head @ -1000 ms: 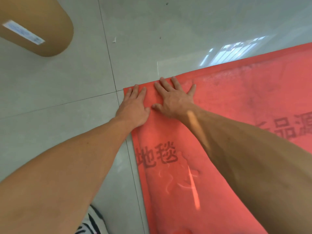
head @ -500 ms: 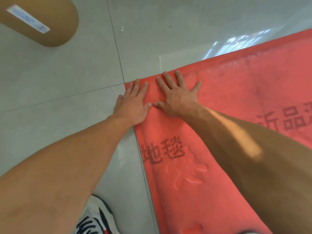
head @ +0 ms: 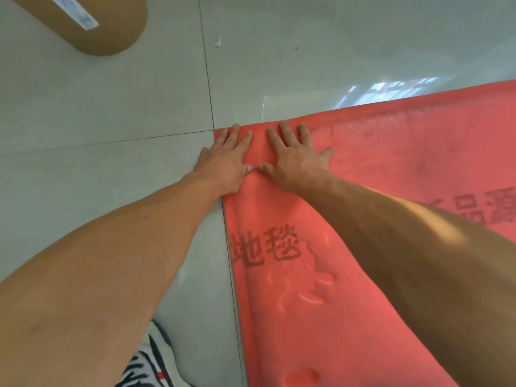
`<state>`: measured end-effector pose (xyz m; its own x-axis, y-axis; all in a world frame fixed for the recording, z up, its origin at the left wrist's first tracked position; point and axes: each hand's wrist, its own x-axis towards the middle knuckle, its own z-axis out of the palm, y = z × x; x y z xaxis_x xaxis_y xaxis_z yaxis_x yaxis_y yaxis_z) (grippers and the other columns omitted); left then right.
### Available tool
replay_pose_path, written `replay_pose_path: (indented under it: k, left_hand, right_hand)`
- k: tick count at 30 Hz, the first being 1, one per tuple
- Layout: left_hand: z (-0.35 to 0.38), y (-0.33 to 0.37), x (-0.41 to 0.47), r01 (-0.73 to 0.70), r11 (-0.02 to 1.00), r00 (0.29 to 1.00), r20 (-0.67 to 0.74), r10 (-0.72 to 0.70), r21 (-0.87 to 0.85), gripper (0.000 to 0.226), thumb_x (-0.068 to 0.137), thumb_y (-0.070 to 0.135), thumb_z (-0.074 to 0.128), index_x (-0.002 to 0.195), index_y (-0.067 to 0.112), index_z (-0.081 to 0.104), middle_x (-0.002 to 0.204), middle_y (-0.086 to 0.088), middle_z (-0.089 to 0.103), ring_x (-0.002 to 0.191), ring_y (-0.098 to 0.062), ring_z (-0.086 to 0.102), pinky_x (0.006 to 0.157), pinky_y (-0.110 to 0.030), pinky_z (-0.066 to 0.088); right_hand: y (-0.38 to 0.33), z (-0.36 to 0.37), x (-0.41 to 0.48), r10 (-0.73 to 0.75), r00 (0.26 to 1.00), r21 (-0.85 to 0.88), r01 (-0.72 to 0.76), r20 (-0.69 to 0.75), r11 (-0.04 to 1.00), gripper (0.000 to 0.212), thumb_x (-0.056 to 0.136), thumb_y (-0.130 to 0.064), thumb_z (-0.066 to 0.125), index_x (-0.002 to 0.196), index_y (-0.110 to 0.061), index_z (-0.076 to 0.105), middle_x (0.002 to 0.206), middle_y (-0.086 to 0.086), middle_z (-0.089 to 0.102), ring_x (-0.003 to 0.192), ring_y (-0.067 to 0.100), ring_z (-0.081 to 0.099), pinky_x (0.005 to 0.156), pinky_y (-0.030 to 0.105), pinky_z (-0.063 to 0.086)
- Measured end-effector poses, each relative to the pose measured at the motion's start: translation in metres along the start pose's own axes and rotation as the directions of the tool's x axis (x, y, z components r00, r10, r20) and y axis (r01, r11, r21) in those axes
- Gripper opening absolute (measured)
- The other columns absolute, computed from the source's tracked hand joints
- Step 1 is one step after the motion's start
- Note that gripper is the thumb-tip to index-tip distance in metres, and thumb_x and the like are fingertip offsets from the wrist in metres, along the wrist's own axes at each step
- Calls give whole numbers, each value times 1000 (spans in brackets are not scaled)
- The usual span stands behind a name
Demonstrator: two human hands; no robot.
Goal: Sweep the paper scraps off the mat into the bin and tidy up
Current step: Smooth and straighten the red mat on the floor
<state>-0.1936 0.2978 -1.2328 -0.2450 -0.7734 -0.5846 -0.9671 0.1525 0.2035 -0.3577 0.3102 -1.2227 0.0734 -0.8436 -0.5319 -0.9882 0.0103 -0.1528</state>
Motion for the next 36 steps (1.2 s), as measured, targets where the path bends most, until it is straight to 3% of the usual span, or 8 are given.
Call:
replay_pose_path:
  k: [4, 8, 10, 19, 25, 36]
  left_hand:
    - [1, 3, 1, 20, 999, 1000, -4, -20, -40, 77, 99, 40, 49, 156, 32, -3, 164, 5, -14, 151, -19, -8, 117, -56, 12]
    - [-4, 2, 8, 28, 999, 1000, 7, -28, -40, 84, 94, 39, 56, 156, 30, 0, 165, 3, -9, 151, -21, -5, 119, -54, 17]
    - [-4, 3, 8, 29, 999, 1000, 14, -28, -24, 84, 94, 38, 56, 156, 29, 0, 165, 2, -9, 152, -22, -4, 119, -52, 19]
    - [-1, 8, 4, 79, 997, 997, 28, -79, -20, 80, 98, 36, 50, 155, 33, -5, 164, 7, -16, 151, -18, -10, 116, -61, 14]
    - [-7, 10, 2, 81, 996, 996, 31, -82, 32, 79, 97, 39, 49, 155, 34, -4, 164, 7, -13, 151, -17, -7, 115, -64, 10]
    - [4, 0, 10, 45, 999, 998, 39, -45, -2, 80, 99, 32, 49, 155, 32, -8, 163, 3, -17, 150, -22, -13, 120, -55, 14]
  right_hand:
    - [3, -5, 5, -88, 992, -134, 77, -85, 988, 79, 88, -69, 42, 152, -34, 12, 159, -1, 14, 146, 28, 9, 104, 75, 14]
    - [11, -3, 15, -77, 996, -79, 73, -47, 994, 92, 83, -74, 44, 154, -35, 0, 163, 0, -8, 149, 26, -13, 106, 75, 4]
    - [14, 0, 15, -53, 999, -39, 53, -11, 998, 93, 83, -76, 42, 153, -36, -5, 162, -2, -13, 148, 24, -15, 107, 75, 2]
    - [20, 5, 6, -42, 999, -20, 42, -16, 999, 87, 86, -75, 34, 153, -37, -6, 162, -6, -15, 148, 20, -18, 102, 79, 5]
    - [53, 0, 2, -17, 997, -83, 11, -71, 996, 82, 88, -75, 22, 154, -33, -1, 161, -18, -6, 149, 19, -12, 97, 83, 2]
    - [61, 5, -8, 111, 994, 88, -109, -22, 990, 95, 80, -83, 32, 153, -38, -10, 160, -16, -19, 145, 22, -27, 91, 87, 5]
